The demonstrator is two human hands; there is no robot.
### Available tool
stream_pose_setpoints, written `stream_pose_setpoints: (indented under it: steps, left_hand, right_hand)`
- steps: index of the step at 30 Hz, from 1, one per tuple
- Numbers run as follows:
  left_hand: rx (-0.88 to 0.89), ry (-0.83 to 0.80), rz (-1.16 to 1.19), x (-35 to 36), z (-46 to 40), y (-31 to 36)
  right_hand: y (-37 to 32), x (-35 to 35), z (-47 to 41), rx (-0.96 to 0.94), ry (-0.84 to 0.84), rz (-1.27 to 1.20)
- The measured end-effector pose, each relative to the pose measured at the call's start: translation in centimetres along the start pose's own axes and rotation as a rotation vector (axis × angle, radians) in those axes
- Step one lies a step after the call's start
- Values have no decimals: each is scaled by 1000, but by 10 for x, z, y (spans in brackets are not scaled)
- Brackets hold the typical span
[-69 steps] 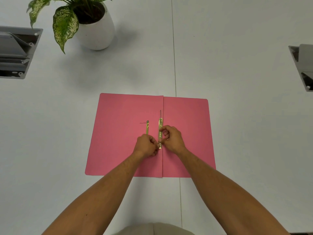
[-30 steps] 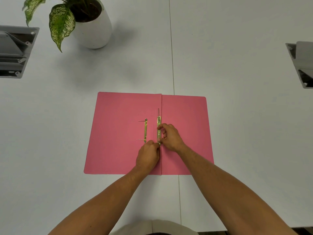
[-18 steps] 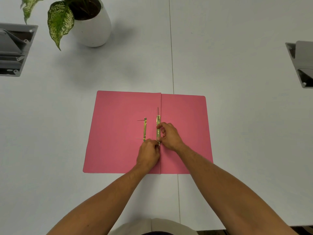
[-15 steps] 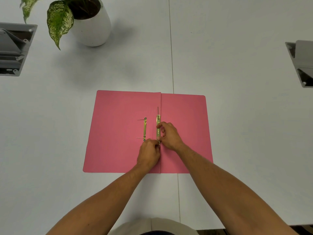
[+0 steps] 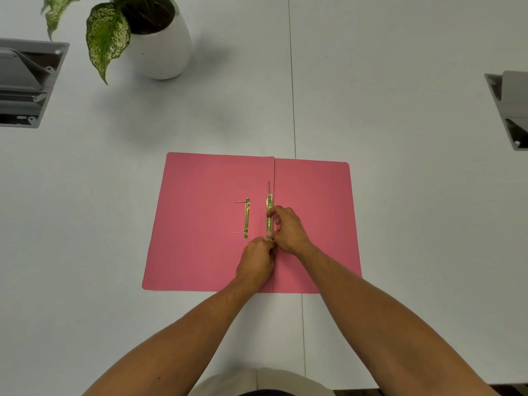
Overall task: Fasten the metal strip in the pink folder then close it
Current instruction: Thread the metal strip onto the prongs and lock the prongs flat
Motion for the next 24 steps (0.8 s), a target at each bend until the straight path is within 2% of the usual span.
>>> stream_pose_setpoints:
  steps: [5,10,19,24]
  left_hand:
    - [-6,-10,-34,2,3,0]
    - [-79,113,55,3,9,-4]
    - [-80,71,89,2,5,-5]
    - [-59,37,-23,0,4,-2]
  right_hand:
    - [1,1,0,-1,3,9]
    - [2,2,-2,4,2,-4]
    - [2,1,-1,-9,-5,14]
    - [0,1,0,-17,-4,20]
Point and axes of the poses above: each hand's wrist, its own z-axis away from the middle knuckle, its own x-axis out of the palm, y = z × x, the point moved 2 cm from there along -z, towards the middle knuckle, and after that the axes turned 6 degrees about y, right-handed, at the moved point
